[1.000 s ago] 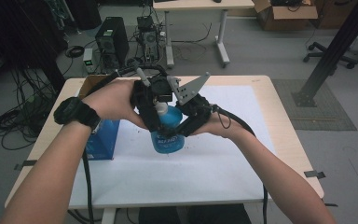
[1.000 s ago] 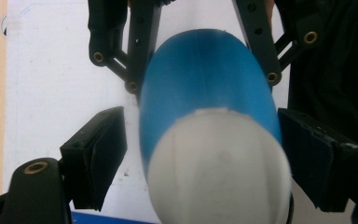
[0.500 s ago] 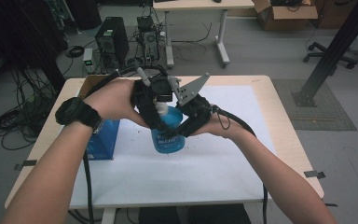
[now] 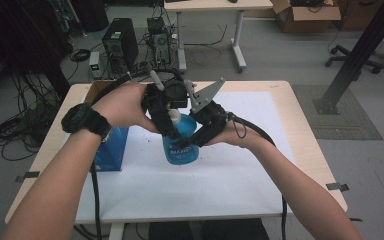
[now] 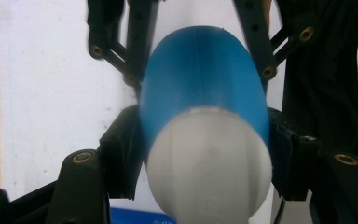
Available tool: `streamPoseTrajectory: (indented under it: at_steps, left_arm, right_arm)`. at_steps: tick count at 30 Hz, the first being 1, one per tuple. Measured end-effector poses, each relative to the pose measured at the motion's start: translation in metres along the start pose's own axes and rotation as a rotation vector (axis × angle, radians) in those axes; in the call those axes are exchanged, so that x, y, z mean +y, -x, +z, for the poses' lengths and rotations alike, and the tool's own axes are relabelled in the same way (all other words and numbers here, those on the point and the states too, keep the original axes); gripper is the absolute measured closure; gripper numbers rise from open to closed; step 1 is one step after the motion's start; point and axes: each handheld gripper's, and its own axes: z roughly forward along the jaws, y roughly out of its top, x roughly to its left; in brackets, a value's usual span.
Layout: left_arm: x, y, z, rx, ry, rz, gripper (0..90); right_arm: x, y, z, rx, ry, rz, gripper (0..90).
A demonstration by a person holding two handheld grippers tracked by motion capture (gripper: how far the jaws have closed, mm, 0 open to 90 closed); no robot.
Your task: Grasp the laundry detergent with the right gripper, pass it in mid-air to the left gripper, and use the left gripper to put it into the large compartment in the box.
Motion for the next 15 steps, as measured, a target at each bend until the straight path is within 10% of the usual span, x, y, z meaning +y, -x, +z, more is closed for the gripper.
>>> streamPoseTrajectory:
  at_steps: [7, 15]
  left_arm:
    - [-0.004, -0.003, -0.009, 0.023, -0.026, -0.032, 37.9]
    - [-0.018, -0.018, -0.040, 0.059, -0.045, -0.187, 38.0]
  right_arm:
    - [-0.012, 0.004, -0.004, -0.057, -0.010, 0.064, 4.4]
    - [-0.036, 0.011, -0.027, -0.156, -0.141, 0.097, 5.9]
